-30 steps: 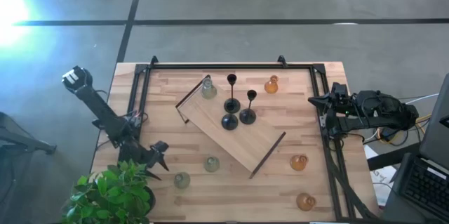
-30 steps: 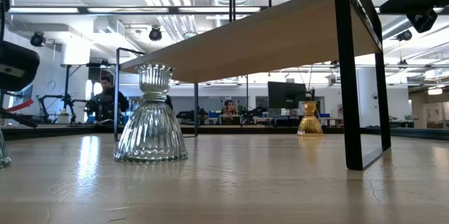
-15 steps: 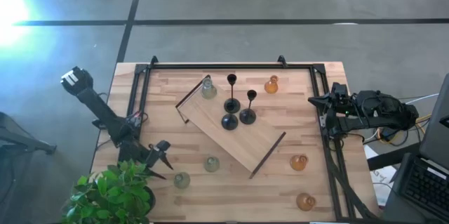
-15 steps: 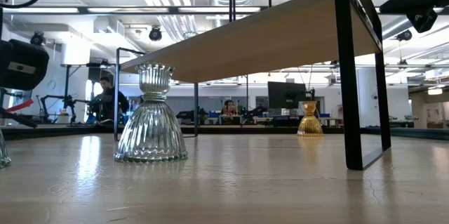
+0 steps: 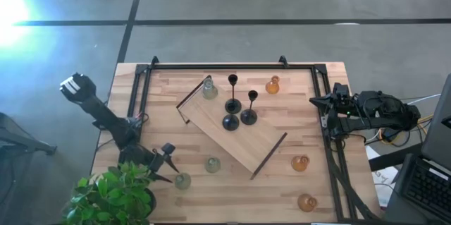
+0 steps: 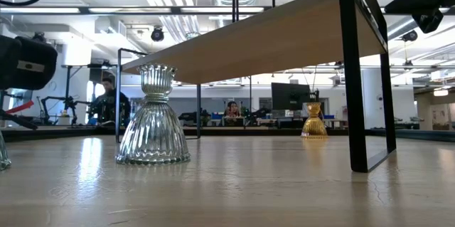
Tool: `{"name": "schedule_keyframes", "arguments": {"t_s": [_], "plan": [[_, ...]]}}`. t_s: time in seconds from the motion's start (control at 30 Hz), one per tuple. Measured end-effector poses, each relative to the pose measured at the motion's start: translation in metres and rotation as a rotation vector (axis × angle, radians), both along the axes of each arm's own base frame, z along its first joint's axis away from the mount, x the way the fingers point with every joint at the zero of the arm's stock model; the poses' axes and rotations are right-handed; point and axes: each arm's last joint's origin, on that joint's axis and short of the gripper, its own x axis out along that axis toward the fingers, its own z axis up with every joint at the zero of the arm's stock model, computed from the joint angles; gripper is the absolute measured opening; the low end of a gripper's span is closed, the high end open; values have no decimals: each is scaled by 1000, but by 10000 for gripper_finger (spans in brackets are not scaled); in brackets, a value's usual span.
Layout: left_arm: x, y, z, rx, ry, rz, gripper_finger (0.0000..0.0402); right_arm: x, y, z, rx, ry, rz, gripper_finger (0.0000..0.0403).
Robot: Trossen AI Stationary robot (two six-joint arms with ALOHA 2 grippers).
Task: Pick & Place candle stick holders
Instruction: Put the left transparent candle holder on the shelf
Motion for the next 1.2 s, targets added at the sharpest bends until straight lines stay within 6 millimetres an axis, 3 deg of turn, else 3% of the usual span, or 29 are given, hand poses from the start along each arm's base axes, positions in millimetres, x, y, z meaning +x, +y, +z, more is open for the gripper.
{"name": "schedule_keyframes", "arguments": {"t_s": [1.2], "plan": [[26,-10,-11,-8,-59,7,216,0,0,0,0,0,0,9]]}}
